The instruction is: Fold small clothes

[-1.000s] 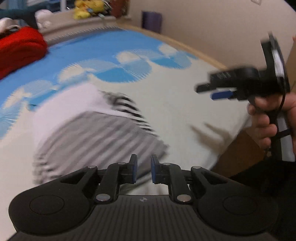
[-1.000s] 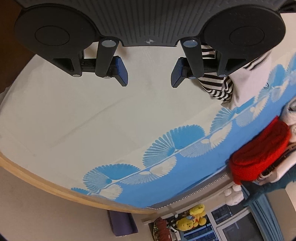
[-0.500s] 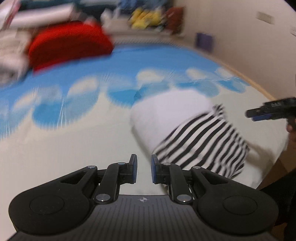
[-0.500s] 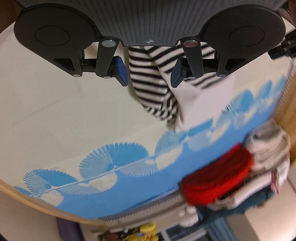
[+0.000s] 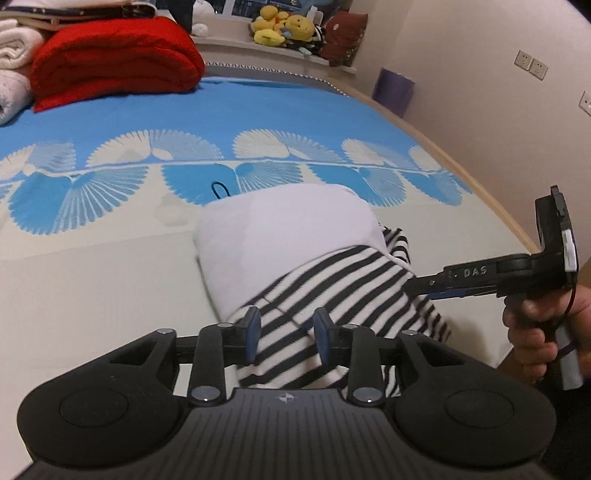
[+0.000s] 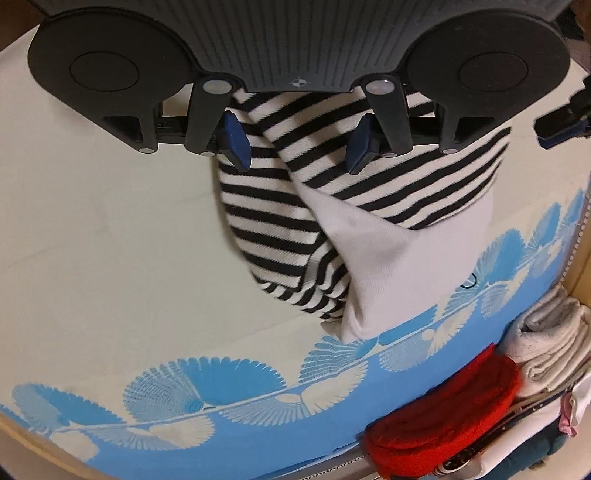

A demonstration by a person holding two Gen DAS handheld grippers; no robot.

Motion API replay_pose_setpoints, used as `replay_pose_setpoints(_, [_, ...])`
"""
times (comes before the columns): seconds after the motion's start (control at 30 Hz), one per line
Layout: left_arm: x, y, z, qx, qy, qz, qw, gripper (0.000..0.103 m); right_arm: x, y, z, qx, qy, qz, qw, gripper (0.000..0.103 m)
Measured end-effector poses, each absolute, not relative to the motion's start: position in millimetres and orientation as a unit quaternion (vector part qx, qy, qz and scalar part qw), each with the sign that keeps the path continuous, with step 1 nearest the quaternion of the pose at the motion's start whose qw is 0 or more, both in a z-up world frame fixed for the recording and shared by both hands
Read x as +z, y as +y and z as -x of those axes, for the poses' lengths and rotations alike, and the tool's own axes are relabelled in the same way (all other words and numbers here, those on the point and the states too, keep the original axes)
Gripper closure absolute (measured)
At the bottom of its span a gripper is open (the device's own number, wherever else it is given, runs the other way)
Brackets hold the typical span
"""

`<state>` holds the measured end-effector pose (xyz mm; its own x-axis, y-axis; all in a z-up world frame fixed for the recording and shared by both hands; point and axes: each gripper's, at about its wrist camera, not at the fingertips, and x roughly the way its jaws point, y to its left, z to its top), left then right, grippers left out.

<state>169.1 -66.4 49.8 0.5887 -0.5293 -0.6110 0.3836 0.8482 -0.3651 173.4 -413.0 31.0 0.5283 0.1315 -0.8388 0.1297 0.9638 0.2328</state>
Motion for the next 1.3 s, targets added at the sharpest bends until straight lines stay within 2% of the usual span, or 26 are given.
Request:
replay_pose_setpoints(0.1, [46,-73,-171,-0.257,0.384,0.101,0.881,0.067,33,-407,-168,0.013,0.481,-0.107,0.87,0.102])
replay_pose_setpoints(0.2, [44,-80,-171,-0.257,0.384,0.098,0.881,0.065,51,-408,-152,0.031,0.443,-0.1,0.89,0.103])
replay_pose_setpoints(0.3, [46,-87,-166,-0.264,0.378,0.093,0.882,0.062,82,-437,-124,0.05,0.366,-0.19,0.91,0.103])
replay_pose_setpoints(0.4, [46,-95,-161,-0.274,0.37,0.081,0.884,0.062,100,-461,-96,0.065,0.322,-0.245,0.912,0.103])
replay_pose_setpoints(0.67, [48,-98,-153,-0.295,0.346,0.075,0.888,0.062,103,-470,-91,0.079,0.33,-0.223,0.914,0.103])
replay_pose_setpoints(0.77, [39,-108,-158,-0.304,0.37,0.047,0.877,0.062,97,-463,-96,0.094,0.359,-0.203,0.906,0.103])
replay_pose_setpoints(0.8, [27,-116,-162,-0.288,0.398,0.014,0.871,0.058,89,-460,-101,0.084,0.39,-0.183,0.898,0.103])
replay_pose_setpoints(0.83, [16,-121,-165,-0.277,0.418,-0.012,0.865,0.051,76,-455,-108,0.06,0.431,-0.151,0.888,0.103])
replay_pose_setpoints(0.9, [2,-128,-169,-0.268,0.446,-0.04,0.853,0.05,47,-450,-122,0.037,0.51,-0.126,0.85,0.103])
replay_pose_setpoints(0.97, [7,-131,-168,-0.276,0.444,-0.046,0.851,0.05,31,-447,-129,0.037,0.548,-0.109,0.828,0.103])
replay_pose_setpoints(1.13, [9,-119,-178,-0.303,0.474,-0.038,0.826,0.05,24,-445,-138,0.025,0.571,-0.106,0.814,0.103])
replay_pose_setpoints(1.23, [21,-105,-189,-0.308,0.5,0.0,0.809,0.05,24,-439,-142,0.02,0.569,-0.088,0.817,0.103])
replay_pose_setpoints(1.3, [35,-92,-205,-0.293,0.49,0.023,0.821,0.047,25,-438,-144,0.014,0.565,-0.082,0.821,0.103])
